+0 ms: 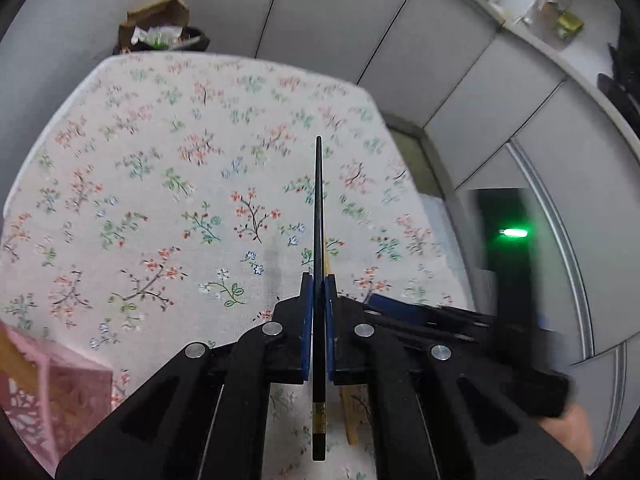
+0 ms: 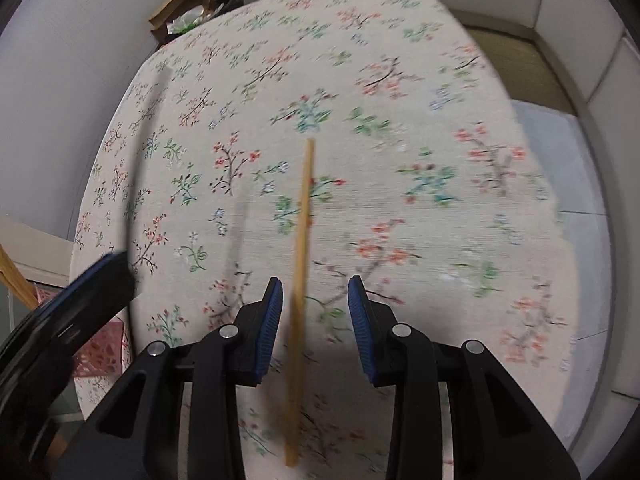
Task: Organize utensils
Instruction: 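Lift the brush and chopstick into the pink cup and open both tools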
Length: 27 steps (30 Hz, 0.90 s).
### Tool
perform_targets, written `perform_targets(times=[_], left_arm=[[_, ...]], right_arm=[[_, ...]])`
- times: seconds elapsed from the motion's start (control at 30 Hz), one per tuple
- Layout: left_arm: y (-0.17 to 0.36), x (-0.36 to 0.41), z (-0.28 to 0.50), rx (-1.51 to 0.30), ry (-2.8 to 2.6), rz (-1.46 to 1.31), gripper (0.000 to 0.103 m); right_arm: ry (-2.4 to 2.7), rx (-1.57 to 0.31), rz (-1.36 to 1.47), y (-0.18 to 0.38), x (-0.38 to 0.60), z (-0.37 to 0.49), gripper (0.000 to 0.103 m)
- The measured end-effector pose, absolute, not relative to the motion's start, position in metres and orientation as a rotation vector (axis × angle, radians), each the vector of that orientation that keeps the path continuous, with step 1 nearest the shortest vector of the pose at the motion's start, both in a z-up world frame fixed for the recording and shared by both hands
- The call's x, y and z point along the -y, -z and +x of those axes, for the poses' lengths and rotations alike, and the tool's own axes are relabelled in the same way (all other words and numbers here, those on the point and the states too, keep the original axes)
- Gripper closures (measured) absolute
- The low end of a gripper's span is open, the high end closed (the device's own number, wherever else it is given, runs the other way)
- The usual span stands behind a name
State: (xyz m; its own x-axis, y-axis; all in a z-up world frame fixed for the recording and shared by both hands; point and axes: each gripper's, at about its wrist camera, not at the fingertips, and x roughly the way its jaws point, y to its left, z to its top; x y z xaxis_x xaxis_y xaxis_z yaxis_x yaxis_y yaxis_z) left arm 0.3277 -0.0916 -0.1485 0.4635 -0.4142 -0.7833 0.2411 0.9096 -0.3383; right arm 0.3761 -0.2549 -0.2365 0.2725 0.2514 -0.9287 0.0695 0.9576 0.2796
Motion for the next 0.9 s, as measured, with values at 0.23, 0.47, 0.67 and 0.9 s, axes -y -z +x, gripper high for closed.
perform_targets(times=[0.23, 0.47, 0.67, 0.9], left_arm=[[0.099, 0.069, 0.299, -0.887, 0.418, -0.174, 0.098], [0.048, 0.023, 0.271, -0.746, 0.404, -0.184, 0.098], [0.033, -0.027, 0.245, -0.638, 0.36, -0.192, 0.098], [0.043, -0.067, 0.242, -0.553, 0.265, -0.246, 0.098]], right_arm=[[-0.107, -1.249, 0.081, 0.233, 0.209, 0.38, 0.095], [-0.201, -0.898, 0.177, 0.124, 0.199, 0.354, 0.096], [-0.241, -0.637, 0.247, 0.074, 0.209, 0.322, 0.096], [-0.32, -0.448, 0.302, 0.042, 0.192, 0.296, 0.096]])
